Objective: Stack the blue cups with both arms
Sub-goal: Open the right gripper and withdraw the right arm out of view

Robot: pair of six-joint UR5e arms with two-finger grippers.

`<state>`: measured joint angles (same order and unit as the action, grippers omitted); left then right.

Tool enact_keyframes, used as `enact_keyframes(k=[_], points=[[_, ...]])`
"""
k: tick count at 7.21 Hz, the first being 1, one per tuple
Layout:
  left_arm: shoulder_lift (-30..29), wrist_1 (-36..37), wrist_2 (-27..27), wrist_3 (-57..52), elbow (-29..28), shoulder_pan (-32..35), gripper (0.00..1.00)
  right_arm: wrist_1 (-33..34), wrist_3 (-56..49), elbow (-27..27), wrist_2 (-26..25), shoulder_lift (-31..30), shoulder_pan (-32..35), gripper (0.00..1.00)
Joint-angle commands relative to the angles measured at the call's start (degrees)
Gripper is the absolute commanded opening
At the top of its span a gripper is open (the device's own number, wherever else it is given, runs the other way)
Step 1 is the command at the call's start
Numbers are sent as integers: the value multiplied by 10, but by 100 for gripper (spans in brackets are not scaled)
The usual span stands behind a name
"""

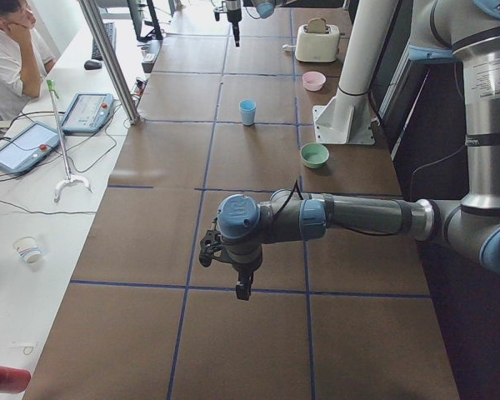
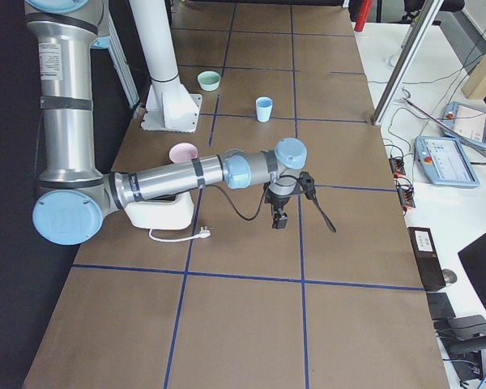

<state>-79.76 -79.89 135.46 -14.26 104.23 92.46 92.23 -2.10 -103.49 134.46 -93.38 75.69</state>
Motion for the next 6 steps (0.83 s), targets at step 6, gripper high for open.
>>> enact_keyframes(k=[6], points=[[-1, 0, 2, -1, 4, 0, 100, 0, -77, 8, 3, -59, 36, 100]])
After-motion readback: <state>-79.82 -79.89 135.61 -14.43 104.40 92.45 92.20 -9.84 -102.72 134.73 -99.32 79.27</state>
